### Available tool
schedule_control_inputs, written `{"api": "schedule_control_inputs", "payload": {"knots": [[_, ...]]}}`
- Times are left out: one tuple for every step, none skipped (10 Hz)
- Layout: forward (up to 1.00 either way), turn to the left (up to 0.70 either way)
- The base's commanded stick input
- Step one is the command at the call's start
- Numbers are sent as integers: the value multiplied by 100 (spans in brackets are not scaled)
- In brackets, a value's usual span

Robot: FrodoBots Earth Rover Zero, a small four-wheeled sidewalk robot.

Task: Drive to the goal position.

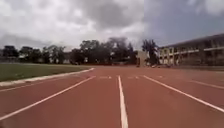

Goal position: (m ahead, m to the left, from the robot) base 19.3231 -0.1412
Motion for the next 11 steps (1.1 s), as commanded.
{"api": "schedule_control_inputs", "payload": {"knots": [[60, -15], [60, -15], [60, -15], [60, -15], [60, -15], [60, -15], [60, -15], [60, -15], [60, -15], [60, -15], [60, -15]]}}
